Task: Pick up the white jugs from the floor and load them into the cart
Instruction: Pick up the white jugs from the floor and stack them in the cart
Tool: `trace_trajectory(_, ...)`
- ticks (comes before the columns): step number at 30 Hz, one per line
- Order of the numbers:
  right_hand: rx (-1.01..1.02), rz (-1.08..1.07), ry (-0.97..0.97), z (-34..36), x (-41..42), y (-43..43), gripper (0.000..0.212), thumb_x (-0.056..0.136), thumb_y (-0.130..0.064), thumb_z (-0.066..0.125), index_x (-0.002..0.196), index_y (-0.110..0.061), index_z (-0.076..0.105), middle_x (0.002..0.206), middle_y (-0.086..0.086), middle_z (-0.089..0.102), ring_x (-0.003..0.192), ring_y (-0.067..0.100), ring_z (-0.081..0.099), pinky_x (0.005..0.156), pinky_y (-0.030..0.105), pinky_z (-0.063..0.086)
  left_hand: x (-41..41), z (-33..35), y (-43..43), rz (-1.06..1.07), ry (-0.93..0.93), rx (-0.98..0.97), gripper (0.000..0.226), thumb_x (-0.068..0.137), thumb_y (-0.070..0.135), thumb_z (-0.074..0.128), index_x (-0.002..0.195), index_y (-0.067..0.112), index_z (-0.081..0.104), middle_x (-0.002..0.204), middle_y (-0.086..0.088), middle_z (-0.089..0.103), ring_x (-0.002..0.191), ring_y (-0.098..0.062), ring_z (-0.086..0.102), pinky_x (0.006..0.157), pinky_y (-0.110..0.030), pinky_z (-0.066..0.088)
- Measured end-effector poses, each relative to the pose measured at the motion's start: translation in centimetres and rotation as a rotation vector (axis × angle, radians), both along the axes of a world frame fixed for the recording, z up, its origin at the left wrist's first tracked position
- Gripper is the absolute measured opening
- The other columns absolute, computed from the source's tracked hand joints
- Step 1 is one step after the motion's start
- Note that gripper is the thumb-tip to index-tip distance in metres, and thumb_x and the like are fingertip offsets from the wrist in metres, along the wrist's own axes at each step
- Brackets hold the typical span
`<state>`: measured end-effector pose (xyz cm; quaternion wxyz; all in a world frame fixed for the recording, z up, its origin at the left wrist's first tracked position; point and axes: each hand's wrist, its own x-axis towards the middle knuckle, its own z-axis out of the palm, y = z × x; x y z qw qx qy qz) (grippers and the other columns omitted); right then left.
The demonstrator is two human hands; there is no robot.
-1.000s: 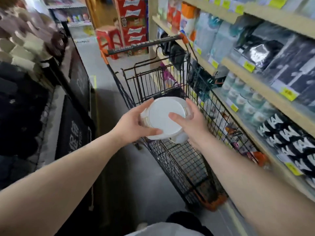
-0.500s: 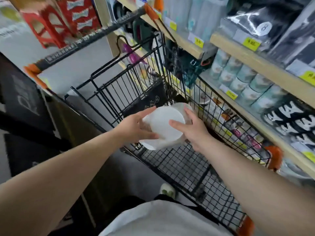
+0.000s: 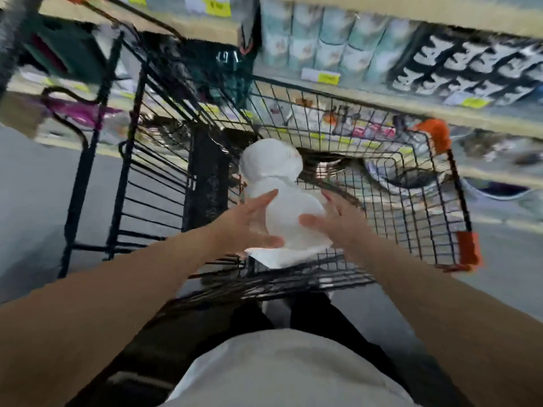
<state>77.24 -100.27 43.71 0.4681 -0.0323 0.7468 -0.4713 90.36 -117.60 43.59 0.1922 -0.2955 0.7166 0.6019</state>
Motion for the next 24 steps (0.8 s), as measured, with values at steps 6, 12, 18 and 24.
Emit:
trace_trajectory(6, 0.168, 0.044, -0.057, -4.7, 1.5, 0.4, 0.092, 0.074, -0.013, 0.083, 0.150, -0.017, 0.032, 0.128, -0.001, 0.053, 0.114, 0.019, 0.052, 0.102, 0.033, 0.042, -0.1, -5.5, -0.7, -0.012, -0.137, 0.176, 0.086, 0.071, 0.020, 0.086, 0.138, 0.052, 0.042, 0.145, 0.014, 0.040, 0.131, -0.019, 0.043, 0.092, -0.057, 0.051)
trace_trajectory(12, 0.284, 0.133, -0.045, -11.2, 1.2, -1.7, 0.089, 0.067, -0.020, 0.088, 0.141, -0.016, 0.040, 0.121, -0.002, 0.051, 0.116, 0.022, 0.048, 0.093, 0.035, 0.042, 0.2, -11.9, -1.4, -0.007, -0.171, 0.117, 0.086, 0.074, 0.012, 0.082, 0.142, 0.045, 0.041, 0.134, 0.013, 0.050, 0.126, -0.017, 0.048, 0.101, -0.044, 0.048)
trace_trajectory(18, 0.328, 0.123, -0.142, -14.1, 1.5, -3.1, 0.097, 0.066, -0.020, 0.087, 0.145, -0.021, 0.031, 0.133, 0.007, 0.051, 0.121, 0.033, 0.050, 0.097, 0.055, 0.048, 0.4, -15.2, -2.1, -0.094, -0.183, 0.039, 0.085, 0.076, 0.013, 0.081, 0.145, 0.037, 0.038, 0.140, 0.011, 0.046, 0.130, -0.014, 0.041, 0.113, -0.043, 0.034)
trace_trajectory(24, 0.291, 0.100, -0.327, -15.2, 1.1, -2.5, 0.083, 0.085, 0.000, 0.067, 0.151, -0.030, 0.026, 0.143, 0.009, 0.043, 0.121, 0.034, 0.048, 0.094, 0.047, 0.048, 0.3, -16.2, -2.4, -0.156, -0.200, -0.078, 0.076, 0.082, 0.011, 0.074, 0.145, 0.036, 0.039, 0.137, 0.010, 0.051, 0.130, -0.015, 0.044, 0.111, -0.032, 0.033)
